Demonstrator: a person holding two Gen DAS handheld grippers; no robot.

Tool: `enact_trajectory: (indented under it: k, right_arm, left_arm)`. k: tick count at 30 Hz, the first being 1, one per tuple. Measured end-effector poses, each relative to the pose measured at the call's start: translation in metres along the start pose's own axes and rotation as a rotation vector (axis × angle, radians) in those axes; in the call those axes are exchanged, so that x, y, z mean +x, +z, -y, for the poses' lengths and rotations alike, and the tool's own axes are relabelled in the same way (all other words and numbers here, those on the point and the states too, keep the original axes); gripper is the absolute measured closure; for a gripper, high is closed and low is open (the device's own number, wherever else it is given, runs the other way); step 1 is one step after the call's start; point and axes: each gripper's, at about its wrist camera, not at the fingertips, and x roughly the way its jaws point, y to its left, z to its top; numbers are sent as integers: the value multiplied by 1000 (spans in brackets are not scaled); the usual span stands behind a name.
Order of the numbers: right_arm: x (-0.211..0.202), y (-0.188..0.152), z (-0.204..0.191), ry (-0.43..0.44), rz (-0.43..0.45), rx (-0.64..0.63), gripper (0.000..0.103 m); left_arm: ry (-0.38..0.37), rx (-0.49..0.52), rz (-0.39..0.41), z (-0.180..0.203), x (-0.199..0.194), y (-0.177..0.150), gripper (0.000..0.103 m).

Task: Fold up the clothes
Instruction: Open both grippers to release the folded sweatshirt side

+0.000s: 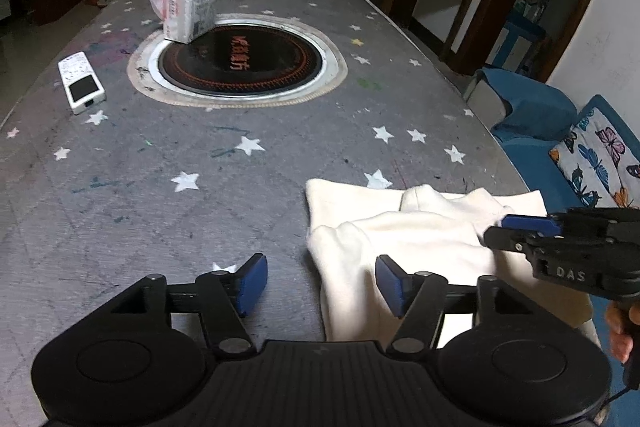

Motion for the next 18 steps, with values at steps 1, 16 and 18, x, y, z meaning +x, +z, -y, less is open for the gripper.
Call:
enact_trajectory:
  k: [1, 16, 18]
  right_arm:
    - [-4, -1, -1, -1, 6, -1, 76]
    - [-33, -18, -13, -12, 34, -25, 65]
    - [-36, -20, -14, -16, 36, -30, 64]
  left_arm:
    - [1, -1, 6, -2, -4, 0, 37]
    - [123, 65, 80, -20, -74, 6, 20]
    - [140, 91, 89, -18, -81, 6, 14]
